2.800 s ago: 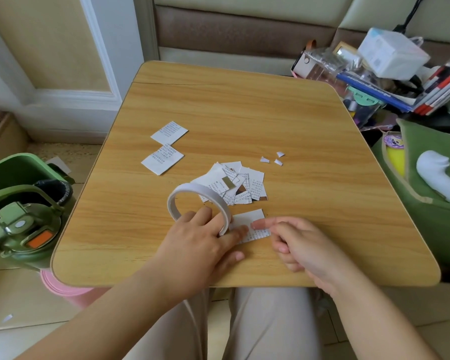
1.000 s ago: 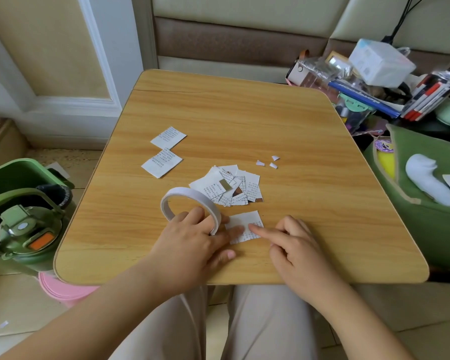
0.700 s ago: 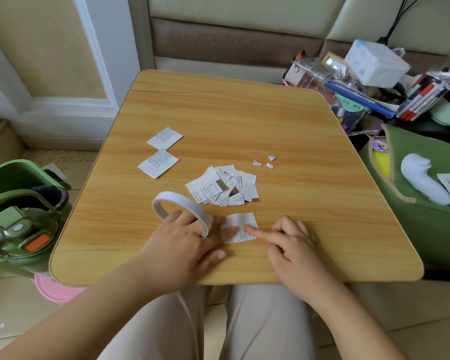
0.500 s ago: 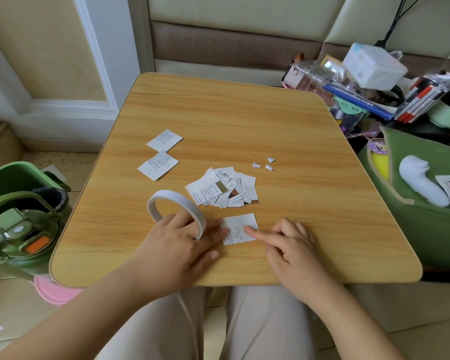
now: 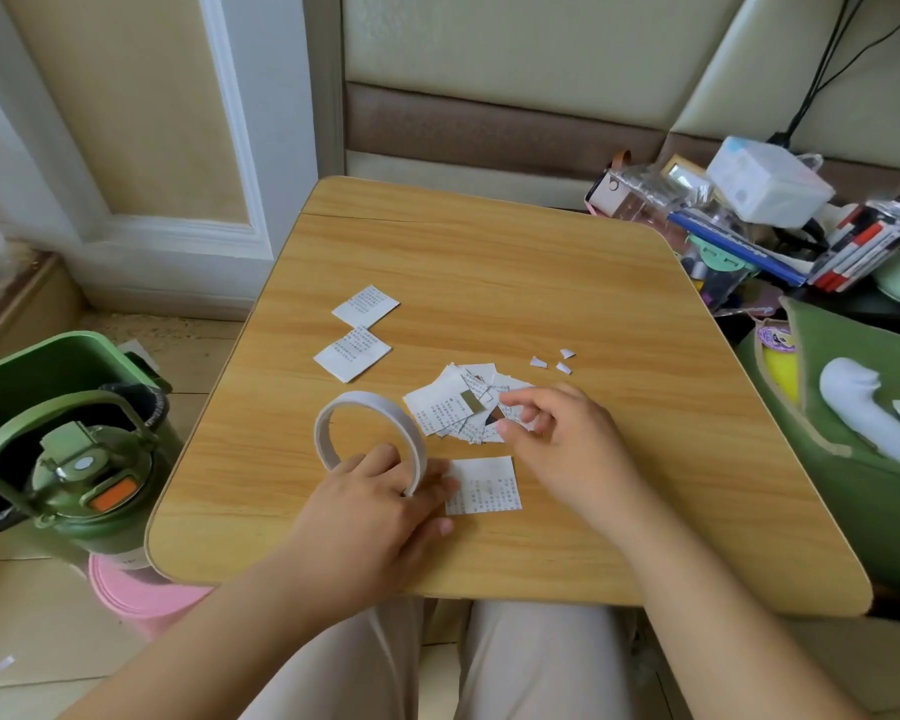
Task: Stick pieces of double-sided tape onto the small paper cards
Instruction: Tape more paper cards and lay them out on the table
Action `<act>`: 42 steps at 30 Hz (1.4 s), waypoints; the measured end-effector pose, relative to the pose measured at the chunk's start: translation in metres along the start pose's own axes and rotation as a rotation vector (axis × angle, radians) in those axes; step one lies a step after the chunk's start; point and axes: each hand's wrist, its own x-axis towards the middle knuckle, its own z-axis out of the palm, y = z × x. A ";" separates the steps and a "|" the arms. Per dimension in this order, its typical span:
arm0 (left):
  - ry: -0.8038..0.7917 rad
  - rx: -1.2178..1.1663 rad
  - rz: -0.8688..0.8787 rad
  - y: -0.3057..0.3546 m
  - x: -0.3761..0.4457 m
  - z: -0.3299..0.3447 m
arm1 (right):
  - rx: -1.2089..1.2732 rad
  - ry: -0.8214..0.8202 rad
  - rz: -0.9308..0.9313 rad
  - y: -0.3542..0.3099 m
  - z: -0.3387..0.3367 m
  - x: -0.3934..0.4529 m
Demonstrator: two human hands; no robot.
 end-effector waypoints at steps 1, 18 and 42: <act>0.009 0.011 -0.013 -0.001 -0.002 -0.001 | -0.043 -0.024 -0.007 -0.006 0.007 0.011; 0.167 -0.101 -0.274 0.005 0.010 0.010 | 0.203 -0.024 0.198 -0.032 0.027 0.045; 0.095 -0.158 -0.291 0.001 0.005 0.005 | 0.204 -0.101 0.224 -0.005 0.022 -0.021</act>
